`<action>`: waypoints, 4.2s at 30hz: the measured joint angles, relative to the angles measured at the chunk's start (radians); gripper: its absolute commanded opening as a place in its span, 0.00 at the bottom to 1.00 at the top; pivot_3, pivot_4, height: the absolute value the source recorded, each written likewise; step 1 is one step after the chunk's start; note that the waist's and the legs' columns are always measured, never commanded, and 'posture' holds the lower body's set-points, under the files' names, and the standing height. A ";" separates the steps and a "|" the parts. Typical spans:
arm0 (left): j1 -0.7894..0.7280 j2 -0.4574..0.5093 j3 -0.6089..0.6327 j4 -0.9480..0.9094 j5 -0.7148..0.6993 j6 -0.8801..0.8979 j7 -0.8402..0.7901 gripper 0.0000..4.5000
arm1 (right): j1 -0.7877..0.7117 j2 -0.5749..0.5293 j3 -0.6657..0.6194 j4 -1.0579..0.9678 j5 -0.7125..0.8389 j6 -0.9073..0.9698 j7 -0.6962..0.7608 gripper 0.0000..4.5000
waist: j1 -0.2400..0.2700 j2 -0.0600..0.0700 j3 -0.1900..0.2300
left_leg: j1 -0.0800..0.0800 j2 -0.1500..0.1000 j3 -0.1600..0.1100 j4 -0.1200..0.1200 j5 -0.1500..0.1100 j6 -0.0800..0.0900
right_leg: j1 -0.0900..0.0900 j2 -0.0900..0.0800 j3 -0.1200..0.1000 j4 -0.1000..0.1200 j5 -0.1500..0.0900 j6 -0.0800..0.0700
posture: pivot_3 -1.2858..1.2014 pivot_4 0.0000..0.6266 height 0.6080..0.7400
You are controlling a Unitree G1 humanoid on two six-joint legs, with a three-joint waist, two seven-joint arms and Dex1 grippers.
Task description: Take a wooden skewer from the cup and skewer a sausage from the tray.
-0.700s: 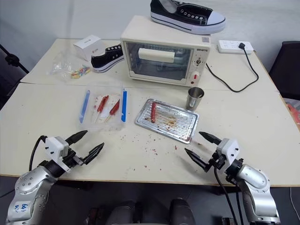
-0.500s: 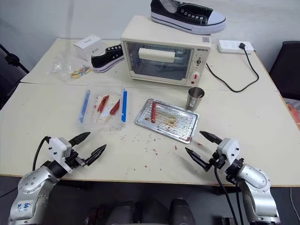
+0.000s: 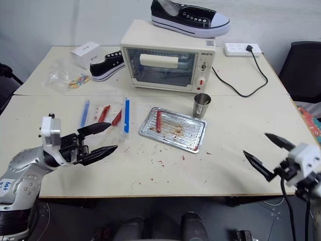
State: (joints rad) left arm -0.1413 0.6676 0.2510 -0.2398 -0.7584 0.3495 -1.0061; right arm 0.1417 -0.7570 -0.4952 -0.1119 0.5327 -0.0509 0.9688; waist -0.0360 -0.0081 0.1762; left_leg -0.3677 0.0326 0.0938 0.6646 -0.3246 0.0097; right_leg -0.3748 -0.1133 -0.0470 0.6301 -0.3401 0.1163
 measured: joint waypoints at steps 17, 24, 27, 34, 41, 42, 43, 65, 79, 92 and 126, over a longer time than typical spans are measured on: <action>-0.018 -0.078 -0.039 0.001 0.057 -0.025 0.065 0.99 | -0.958 -0.106 0.632 0.370 -0.288 0.471 0.106 1.00 | 0.008 0.000 0.001 | -0.008 -0.002 -0.002 0.002 0.000 0.001 | -0.002 -0.001 -0.005 -0.002 0.001 0.001 | 0.52 0.24 1.00; 0.025 -0.097 -0.035 -0.055 0.062 -0.031 0.101 0.99 | -1.029 -0.055 0.655 0.473 -0.349 0.402 0.150 1.00 | 0.008 0.000 0.001 | -0.008 -0.001 -0.002 0.002 0.000 0.001 | -0.002 -0.001 -0.005 -0.001 0.001 0.001 | 0.52 0.24 1.00; 0.040 -0.098 -0.034 -0.068 0.062 -0.031 0.112 1.00 | -1.037 -0.050 0.653 0.480 -0.356 0.402 0.161 0.88 | 0.008 0.000 0.001 | -0.008 -0.001 -0.002 0.002 0.000 0.001 | -0.002 -0.001 -0.005 -0.001 0.001 0.001 | 0.52 0.24 1.00; 0.052 -0.100 -0.034 -0.087 0.062 -0.031 0.134 1.00 | -1.038 -0.038 0.647 0.496 -0.369 0.395 0.164 0.36 | 0.008 0.000 0.001 | -0.007 -0.001 -0.002 0.002 0.000 0.001 | -0.002 -0.001 -0.005 -0.001 0.001 0.001 | 0.52 0.24 1.00; 0.068 -0.100 -0.033 -0.101 0.062 -0.031 0.144 1.00 | -1.063 -0.020 0.640 0.538 -0.394 0.345 0.152 0.01 | 0.007 0.000 0.001 | -0.007 -0.001 -0.002 0.002 0.000 0.001 | -0.002 -0.001 -0.005 -0.001 0.001 0.001 | 0.52 0.24 1.00; 0.069 -0.100 -0.033 -0.101 0.062 -0.031 0.145 1.00 | -1.066 -0.020 0.640 0.542 -0.398 0.337 0.154 0.01 | 0.007 0.000 0.001 | -0.007 -0.001 -0.002 0.002 0.000 0.001 | -0.002 -0.001 -0.005 -0.001 0.001 0.001 | 0.52 0.24 1.00; 0.069 -0.100 -0.033 -0.102 0.062 -0.031 0.146 1.00 | -1.066 -0.019 0.641 0.548 -0.399 0.335 0.155 0.01 | 0.007 0.000 0.001 | -0.007 -0.001 -0.002 0.002 0.000 0.001 | -0.002 -0.001 -0.005 -0.001 0.001 0.001 | 0.52 0.24 1.00; 0.011 -0.130 -0.043 -0.022 0.084 -0.069 0.131 1.00 | -1.127 -0.181 0.446 0.521 -0.242 0.253 0.426 0.01 | 0.009 0.001 0.002 | -0.007 -0.001 -0.002 0.001 0.000 0.001 | -0.002 -0.001 -0.005 -0.002 0.001 0.001 | 0.52 0.24 1.00; -0.119 -0.182 -0.105 0.004 -0.052 0.074 0.061 1.00 | -0.701 0.092 0.219 -0.103 0.446 0.938 0.103 0.01 | 0.012 0.000 0.003 | -0.007 -0.001 -0.004 0.002 0.000 0.000 | -0.002 -0.002 -0.005 -0.001 0.001 0.001 | 0.52 0.24 1.00; -0.195 -0.219 -0.161 -0.026 -0.142 0.215 0.045 1.00 | -0.636 0.154 0.261 -0.184 0.610 1.031 -0.001 0.01 | 0.011 0.000 0.003 | -0.008 -0.001 -0.004 0.001 0.000 0.001 | -0.001 -0.001 -0.005 -0.002 0.001 0.002 | 0.52 0.24 1.00; -0.206 -0.270 -0.181 -0.054 -0.170 0.273 0.081 0.00 | -0.623 0.173 0.297 -0.206 0.598 0.979 -0.085 0.26 | 0.011 0.000 0.003 | -0.008 -0.001 -0.004 0.001 0.000 0.001 | -0.001 -0.001 -0.004 -0.002 0.001 0.002 | 0.52 0.24 1.00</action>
State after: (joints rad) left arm -0.3469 0.3977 0.0697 -0.2933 -0.9280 0.6227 -0.9248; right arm -0.4813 -0.5840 -0.1983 -0.3182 1.1311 0.9278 0.8838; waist -0.0246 -0.0086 0.1788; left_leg -0.3754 0.0312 0.0899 0.6659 -0.3251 0.0108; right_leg -0.3761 -0.1146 -0.0511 0.6279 -0.3390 0.1184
